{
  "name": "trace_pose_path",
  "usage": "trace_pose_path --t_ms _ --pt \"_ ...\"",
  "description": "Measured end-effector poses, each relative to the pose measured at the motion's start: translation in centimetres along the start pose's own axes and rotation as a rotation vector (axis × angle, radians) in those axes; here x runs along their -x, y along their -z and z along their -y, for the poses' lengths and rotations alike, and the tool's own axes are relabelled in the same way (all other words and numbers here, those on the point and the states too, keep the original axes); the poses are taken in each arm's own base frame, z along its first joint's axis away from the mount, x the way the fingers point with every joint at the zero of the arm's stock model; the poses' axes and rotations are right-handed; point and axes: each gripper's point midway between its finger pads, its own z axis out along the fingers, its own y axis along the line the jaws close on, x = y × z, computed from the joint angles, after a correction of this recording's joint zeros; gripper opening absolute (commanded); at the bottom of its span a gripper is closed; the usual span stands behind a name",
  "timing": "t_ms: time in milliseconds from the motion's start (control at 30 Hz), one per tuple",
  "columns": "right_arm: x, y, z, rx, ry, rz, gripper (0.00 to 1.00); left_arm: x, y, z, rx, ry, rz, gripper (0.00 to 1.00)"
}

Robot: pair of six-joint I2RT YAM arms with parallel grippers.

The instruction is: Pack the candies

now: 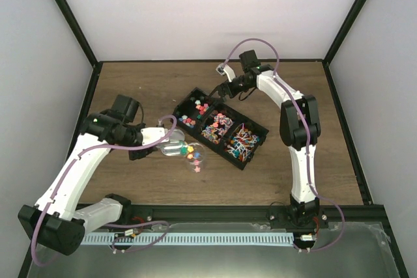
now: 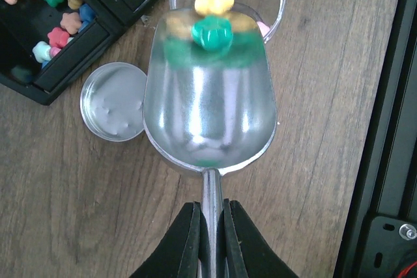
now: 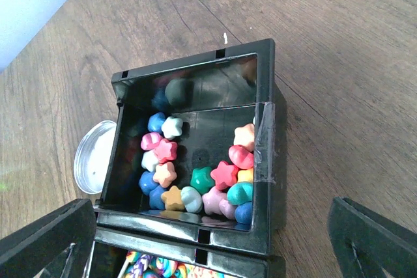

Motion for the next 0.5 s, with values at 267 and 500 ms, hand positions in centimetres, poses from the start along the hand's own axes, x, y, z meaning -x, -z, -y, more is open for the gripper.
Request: trace_pose_path --t_ms 267,500 --pt "0.11 0.01 0.02 -0.001 0.002 0.004 1.00 -0.28 0.03 0.37 -0.022 -0.009 -0.017 0.04" --pt "0.07 -0.02 0.03 -0.001 0.002 0.003 1.00 -0.09 0.53 -0.42 0.003 0.071 -0.006 0.04"
